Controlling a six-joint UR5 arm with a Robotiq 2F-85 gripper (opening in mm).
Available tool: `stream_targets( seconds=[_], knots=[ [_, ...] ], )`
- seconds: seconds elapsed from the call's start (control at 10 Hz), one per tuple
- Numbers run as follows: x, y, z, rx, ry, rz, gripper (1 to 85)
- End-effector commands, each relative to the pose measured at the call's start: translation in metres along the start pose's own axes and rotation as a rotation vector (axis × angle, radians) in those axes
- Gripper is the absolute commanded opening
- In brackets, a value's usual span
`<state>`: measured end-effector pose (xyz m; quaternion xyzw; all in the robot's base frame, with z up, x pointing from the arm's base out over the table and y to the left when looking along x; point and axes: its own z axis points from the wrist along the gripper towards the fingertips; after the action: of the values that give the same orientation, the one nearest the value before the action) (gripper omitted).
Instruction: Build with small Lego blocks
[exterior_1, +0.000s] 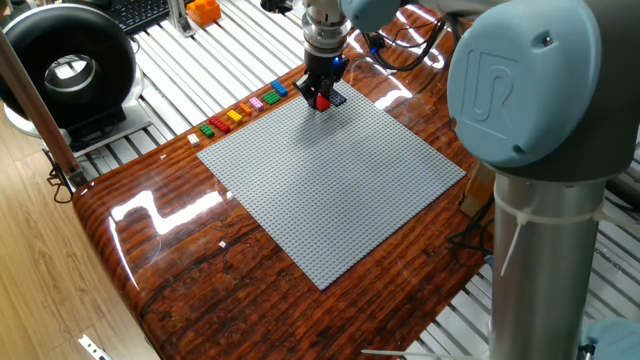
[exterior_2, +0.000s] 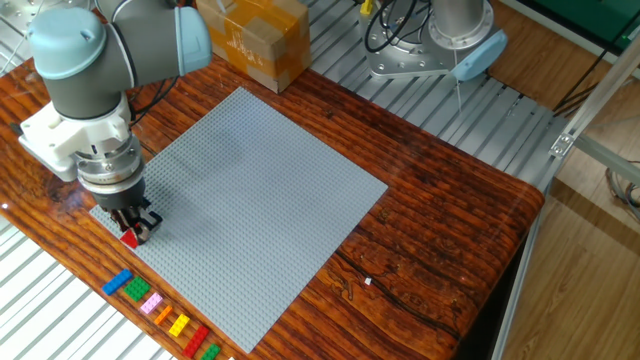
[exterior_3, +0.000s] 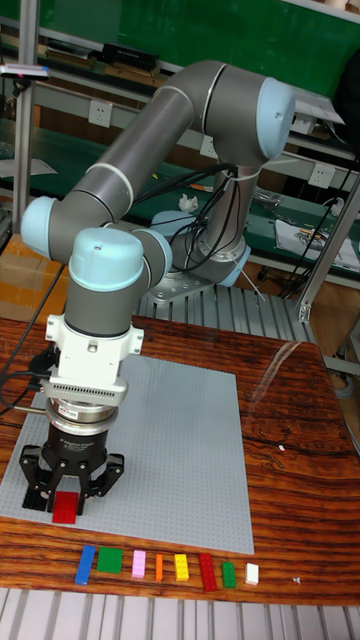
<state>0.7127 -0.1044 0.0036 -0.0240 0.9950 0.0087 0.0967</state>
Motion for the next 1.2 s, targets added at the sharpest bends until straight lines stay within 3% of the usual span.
stream_targets(
  seconds=[0.0,1.1],
  knots=[
    [-0.001,0.000,0.000,-0.015,-0.009,0.017,38.0],
    [-0.007,-0.014,0.000,0.049,-0.038,0.092,32.3]
  ],
)
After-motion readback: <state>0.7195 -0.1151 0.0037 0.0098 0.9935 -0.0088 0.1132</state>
